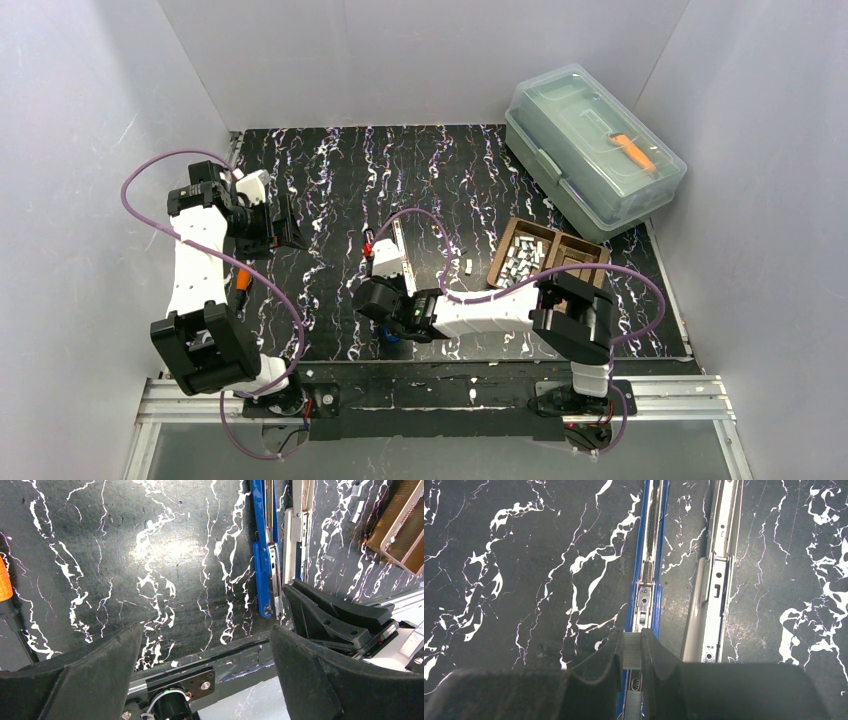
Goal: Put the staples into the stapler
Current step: Install the staple into the stapler.
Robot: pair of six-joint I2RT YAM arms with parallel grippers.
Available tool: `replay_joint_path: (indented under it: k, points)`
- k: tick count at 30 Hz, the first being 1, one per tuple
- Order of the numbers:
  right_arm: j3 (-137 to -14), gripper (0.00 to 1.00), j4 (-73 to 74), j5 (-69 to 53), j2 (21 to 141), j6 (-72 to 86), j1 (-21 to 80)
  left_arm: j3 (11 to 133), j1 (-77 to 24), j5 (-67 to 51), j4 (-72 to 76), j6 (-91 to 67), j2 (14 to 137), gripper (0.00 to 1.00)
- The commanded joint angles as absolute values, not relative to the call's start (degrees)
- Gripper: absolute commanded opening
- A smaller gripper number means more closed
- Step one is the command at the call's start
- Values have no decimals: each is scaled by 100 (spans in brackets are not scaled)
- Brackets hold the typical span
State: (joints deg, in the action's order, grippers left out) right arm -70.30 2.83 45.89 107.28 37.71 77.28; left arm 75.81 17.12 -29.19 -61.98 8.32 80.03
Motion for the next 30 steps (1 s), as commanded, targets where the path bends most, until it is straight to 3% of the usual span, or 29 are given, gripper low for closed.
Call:
replay_joint_path:
  k: [1, 30]
  points:
    - [-6926, 1, 125, 4651, 10817, 3884, 7752, 7608, 1745, -3030, -6361, 827, 7814, 99]
    - [-6846, 1, 181, 4566, 10836, 4030, 7752, 7607, 1740, -3037, -6362, 844, 7820, 99]
